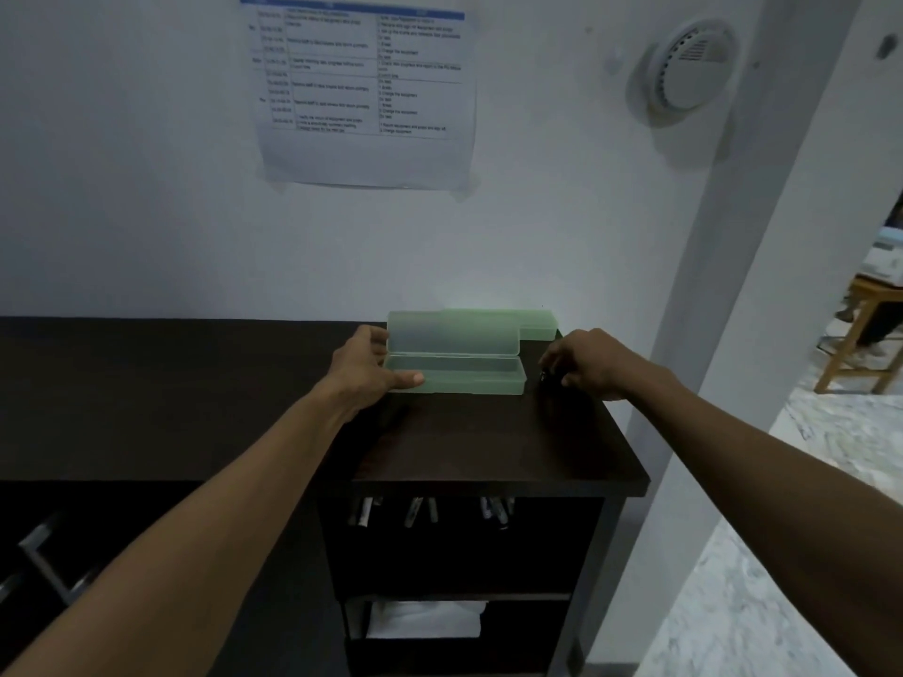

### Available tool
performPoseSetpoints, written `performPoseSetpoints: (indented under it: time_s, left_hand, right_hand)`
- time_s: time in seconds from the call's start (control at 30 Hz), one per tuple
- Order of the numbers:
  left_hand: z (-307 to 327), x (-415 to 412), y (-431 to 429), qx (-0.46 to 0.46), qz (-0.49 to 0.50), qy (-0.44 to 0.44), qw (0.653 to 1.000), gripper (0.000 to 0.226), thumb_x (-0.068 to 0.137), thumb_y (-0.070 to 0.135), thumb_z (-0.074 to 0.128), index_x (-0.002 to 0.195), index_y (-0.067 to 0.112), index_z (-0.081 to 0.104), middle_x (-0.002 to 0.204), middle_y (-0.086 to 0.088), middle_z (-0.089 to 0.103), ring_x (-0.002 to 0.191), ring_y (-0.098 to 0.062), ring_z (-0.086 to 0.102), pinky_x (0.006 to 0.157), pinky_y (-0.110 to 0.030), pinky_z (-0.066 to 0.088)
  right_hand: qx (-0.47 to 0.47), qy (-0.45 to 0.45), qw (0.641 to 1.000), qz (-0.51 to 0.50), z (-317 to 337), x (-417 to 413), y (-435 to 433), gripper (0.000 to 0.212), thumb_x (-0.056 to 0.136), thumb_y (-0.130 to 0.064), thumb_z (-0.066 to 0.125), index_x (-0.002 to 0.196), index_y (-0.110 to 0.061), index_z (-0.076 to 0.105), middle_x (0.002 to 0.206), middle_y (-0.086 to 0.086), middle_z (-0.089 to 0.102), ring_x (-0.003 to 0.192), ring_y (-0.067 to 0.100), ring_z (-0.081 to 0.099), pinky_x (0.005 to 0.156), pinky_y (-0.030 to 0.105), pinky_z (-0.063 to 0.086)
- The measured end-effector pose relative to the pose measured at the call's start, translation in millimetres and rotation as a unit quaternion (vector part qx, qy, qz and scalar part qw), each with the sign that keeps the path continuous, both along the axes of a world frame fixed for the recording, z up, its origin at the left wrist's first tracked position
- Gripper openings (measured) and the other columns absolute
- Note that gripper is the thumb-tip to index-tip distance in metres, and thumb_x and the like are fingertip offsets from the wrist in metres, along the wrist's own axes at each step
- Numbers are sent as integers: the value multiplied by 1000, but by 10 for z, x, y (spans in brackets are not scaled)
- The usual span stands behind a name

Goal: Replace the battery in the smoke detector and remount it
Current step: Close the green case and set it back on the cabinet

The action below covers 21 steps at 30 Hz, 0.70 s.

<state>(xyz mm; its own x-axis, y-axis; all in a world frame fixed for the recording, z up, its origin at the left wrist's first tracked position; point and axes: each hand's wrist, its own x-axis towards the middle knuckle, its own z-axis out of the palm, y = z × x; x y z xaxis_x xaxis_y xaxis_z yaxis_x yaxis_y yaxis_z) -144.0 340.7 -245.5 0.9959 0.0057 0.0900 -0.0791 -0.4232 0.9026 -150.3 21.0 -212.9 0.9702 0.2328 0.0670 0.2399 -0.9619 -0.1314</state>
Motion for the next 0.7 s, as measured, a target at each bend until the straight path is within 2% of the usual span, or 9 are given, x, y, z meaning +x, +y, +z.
performPoseSetpoints:
  time_s: [0.1, 0.23, 0.33, 0.4, 0.53, 0.63, 0.7]
  left_hand:
    - [-7, -4, 30, 2, 3, -5, 1000, 83, 60, 19, 96, 129, 15, 49, 125, -2, 59, 115, -20, 58, 100, -33, 51]
    - [-1, -11, 13, 3, 0, -7, 1000, 81, 60, 19, 96, 127, 16, 50, 124, -3, 59, 114, -20, 58, 101, -36, 52]
    - [-10, -12, 5, 0, 4, -15, 1000, 80, 60, 18, 96, 126, 14, 51, 122, -3, 60, 111, -19, 59, 97, -32, 52]
    - [-20, -10, 7, -4, 10, -25, 1000, 78, 60, 17, 96, 124, 13, 52, 121, -3, 61, 109, -18, 60, 93, -29, 52]
    - [-41, -1, 5, -10, 9, -26, 1000, 78, 58, 16, 96, 122, 13, 52, 120, -4, 62, 107, -18, 62, 89, -28, 53]
    - [-44, 14, 12, -11, 5, -25, 1000, 80, 58, 18, 97, 123, 14, 52, 120, -3, 61, 108, -17, 61, 90, -27, 53]
    - [-52, 19, 9, -14, 3, -24, 1000, 79, 59, 18, 96, 124, 14, 51, 120, -2, 61, 108, -16, 60, 87, -24, 51]
  right_hand:
    - [7, -34, 999, -5, 10, 9, 39, 37, 79, -6, 74, 114, -17, 68, 113, 4, 71, 104, 22, 67, 91, 35, 53]
    - [78, -98, 992, 22, 227, 15, 260, 31, 75, -9, 80, 104, -15, 72, 106, 5, 74, 97, 20, 68, 87, 31, 53]
    - [125, -50, 987, 86, 355, 22, 628, 30, 75, -8, 82, 103, -15, 74, 98, 0, 76, 85, 9, 69, 83, 23, 54]
    - [143, -1, 984, 110, 337, 54, 858, 29, 76, -4, 81, 102, -15, 75, 94, -2, 77, 81, 6, 72, 83, 26, 58]
    - [120, 51, 983, 128, 211, 183, 1042, 27, 75, -6, 82, 100, -17, 78, 95, -5, 78, 85, 4, 72, 87, 28, 58]
    - [128, 69, 982, 122, 167, 240, 1057, 26, 73, -6, 84, 96, -18, 79, 94, -5, 78, 81, -2, 68, 87, 26, 56]
    - [141, 78, 981, 109, 174, 249, 1063, 26, 71, -5, 85, 93, -19, 80, 94, -5, 78, 84, 1, 70, 87, 27, 57]
